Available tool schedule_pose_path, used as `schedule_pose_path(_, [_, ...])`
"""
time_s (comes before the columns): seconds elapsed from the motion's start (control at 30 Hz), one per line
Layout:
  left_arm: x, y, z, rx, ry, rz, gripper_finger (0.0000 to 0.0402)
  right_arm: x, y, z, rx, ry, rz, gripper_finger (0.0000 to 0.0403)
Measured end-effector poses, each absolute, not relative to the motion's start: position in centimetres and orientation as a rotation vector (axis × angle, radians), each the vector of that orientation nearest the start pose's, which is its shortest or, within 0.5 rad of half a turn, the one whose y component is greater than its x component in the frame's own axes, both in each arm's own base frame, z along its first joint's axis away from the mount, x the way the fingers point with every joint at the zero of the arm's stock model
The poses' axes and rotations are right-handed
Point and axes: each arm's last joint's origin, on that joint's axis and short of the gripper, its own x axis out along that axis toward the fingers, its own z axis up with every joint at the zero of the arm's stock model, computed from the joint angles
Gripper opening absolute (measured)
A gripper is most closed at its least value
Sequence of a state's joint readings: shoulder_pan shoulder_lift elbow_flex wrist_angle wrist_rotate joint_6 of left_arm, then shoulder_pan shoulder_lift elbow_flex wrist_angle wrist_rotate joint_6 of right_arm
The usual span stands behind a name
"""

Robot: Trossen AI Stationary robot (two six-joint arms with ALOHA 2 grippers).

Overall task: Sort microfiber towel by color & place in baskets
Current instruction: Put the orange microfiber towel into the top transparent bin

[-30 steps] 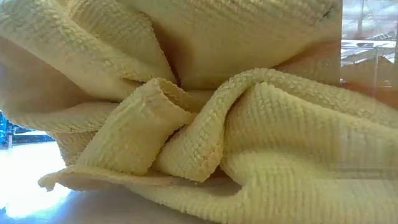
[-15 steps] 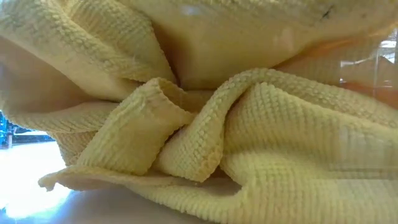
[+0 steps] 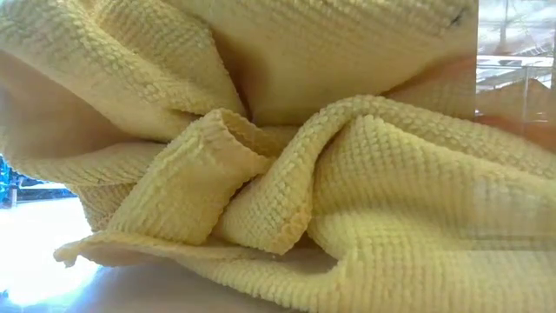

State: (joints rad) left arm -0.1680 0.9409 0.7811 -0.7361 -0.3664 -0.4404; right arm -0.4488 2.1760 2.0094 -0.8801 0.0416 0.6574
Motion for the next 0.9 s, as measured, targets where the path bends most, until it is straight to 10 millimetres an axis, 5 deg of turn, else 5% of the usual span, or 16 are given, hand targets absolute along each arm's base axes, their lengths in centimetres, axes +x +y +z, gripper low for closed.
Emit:
schedule_pose_path(0.13, [17.4, -1.9, 26.3, -0.175, 0.803, 0.369, 0.0128, 42.0, -20.9, 25.6, 0.746, 0.862, -0.822, 0.0145])
schedule_pose_path(0.5, [17.4, -1.9, 26.3, -0.175, 0.803, 0.369, 0.0128, 41.5, -23.4, 21.2, 0.693, 1.016, -0.902, 0.0141])
schedule_pose_path(0.73, [17.4, -1.9, 26.3, -0.175, 0.803, 0.370, 0.0128, 42.2, -22.7, 21.2, 0.676, 1.030, -0.750, 0.0016])
schedule_pose_path(0.9, [17.4, -1.9, 26.3, -0.177, 0.803, 0.371, 0.0128, 43.3, -20.3, 23.4, 0.595, 0.974, -0.595, 0.0015])
